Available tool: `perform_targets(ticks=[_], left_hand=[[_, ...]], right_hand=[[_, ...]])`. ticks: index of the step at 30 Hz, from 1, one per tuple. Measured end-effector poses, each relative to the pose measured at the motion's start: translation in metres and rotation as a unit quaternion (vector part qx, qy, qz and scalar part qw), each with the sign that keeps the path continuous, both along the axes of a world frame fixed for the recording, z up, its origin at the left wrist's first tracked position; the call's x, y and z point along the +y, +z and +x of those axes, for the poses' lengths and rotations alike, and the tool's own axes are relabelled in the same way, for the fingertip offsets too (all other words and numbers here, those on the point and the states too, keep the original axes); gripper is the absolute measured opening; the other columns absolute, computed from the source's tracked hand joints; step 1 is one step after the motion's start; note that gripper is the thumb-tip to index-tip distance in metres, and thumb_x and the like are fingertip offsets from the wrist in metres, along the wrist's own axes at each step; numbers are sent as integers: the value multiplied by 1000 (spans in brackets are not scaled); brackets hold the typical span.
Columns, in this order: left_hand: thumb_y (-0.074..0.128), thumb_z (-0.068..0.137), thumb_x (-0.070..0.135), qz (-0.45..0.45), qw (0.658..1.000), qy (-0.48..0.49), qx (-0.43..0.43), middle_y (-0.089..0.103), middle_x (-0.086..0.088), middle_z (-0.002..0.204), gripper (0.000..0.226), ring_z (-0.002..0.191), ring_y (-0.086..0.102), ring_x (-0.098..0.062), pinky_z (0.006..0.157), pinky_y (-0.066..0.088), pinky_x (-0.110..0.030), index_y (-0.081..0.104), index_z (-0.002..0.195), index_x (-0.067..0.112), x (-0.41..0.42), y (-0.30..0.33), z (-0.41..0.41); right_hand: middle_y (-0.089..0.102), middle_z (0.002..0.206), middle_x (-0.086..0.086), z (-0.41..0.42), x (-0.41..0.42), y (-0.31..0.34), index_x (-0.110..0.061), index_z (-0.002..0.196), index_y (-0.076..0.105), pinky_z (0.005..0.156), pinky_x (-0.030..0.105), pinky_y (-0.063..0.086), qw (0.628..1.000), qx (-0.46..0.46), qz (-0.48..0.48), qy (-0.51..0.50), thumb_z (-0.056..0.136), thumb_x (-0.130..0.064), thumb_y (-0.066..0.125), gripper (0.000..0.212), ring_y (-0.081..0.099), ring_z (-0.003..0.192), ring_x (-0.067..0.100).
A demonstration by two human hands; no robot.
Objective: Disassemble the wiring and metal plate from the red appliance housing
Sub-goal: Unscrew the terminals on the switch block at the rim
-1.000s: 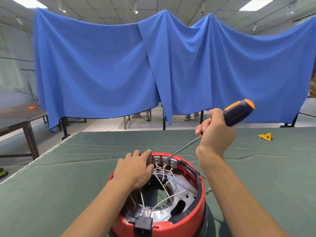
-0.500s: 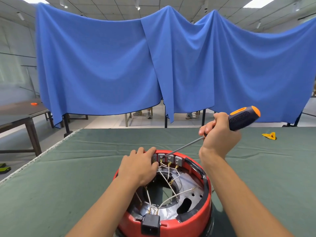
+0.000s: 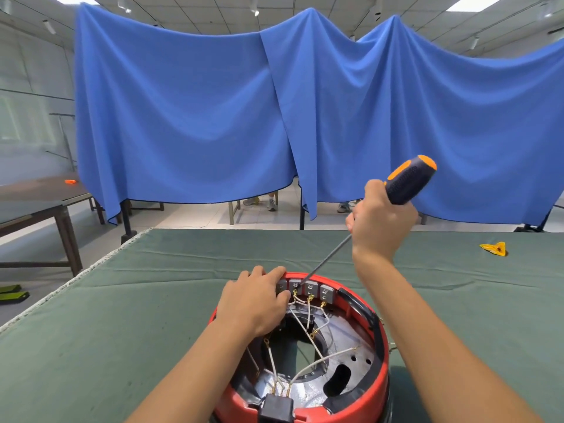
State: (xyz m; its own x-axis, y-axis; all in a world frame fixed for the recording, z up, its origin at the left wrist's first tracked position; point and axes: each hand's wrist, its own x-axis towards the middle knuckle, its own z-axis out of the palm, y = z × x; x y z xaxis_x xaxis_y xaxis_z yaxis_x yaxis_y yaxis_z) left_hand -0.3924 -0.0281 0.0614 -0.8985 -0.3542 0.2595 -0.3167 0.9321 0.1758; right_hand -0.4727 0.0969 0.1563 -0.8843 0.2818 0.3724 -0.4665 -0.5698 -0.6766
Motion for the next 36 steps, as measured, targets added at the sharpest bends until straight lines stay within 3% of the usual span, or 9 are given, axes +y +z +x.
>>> perform_targets(ticks=[5,10,14,17,24,28,36], left_hand=[[34,93,46,10,1000,-7,10,51,0,124,43,116,47,-24,89,39,-38,34,136,39,-2,1,0],[36,92,46,16,1000,-9,11,51,0,124,44,116,47,-24,88,39,-37,35,135,38,-2,1,0],[37,92,46,20,1000,-11,3,50,-1,126,46,118,45,-25,90,39,-38,34,137,38,-3,0,0],[38,91,45,19,1000,-11,3,50,-1,126,46,118,45,-26,90,39,-39,34,137,37,-2,1,1],[38,92,43,21,1000,-7,5,49,-3,129,46,119,45,-26,91,39,-39,34,138,37,-3,-1,-1],[38,92,42,21,1000,-7,7,49,-3,130,47,119,45,-26,91,39,-39,34,138,37,-2,-1,0],[38,92,42,21,1000,-5,1,49,-4,129,48,119,45,-27,91,39,-39,33,140,37,-2,1,0]], right_hand=[[30,42,-6,-22,-16,14,-18,52,34,50,33,30,995,-31,93,-22,63,-24,51,21,29,47,22],[29,35,-12,-40,-26,19,-17,53,36,48,30,29,990,-65,123,-13,67,-22,53,22,29,41,19],[34,42,-5,-46,-28,22,-15,57,39,48,30,32,983,-113,140,-20,76,-16,56,25,32,41,19],[33,46,-3,-42,-21,18,-14,60,38,41,23,30,986,-121,110,-21,74,-16,55,23,30,35,16],[28,36,-7,-9,5,-7,-13,59,36,35,16,24,998,-34,-41,-28,73,-6,52,22,24,29,13],[29,35,-7,-4,10,-10,-13,57,35,35,16,25,998,-19,-45,-32,75,-5,51,25,26,28,13],[26,36,-10,-38,-1,1,-14,61,35,35,15,23,995,-92,8,-23,78,-6,50,24,24,30,13]])
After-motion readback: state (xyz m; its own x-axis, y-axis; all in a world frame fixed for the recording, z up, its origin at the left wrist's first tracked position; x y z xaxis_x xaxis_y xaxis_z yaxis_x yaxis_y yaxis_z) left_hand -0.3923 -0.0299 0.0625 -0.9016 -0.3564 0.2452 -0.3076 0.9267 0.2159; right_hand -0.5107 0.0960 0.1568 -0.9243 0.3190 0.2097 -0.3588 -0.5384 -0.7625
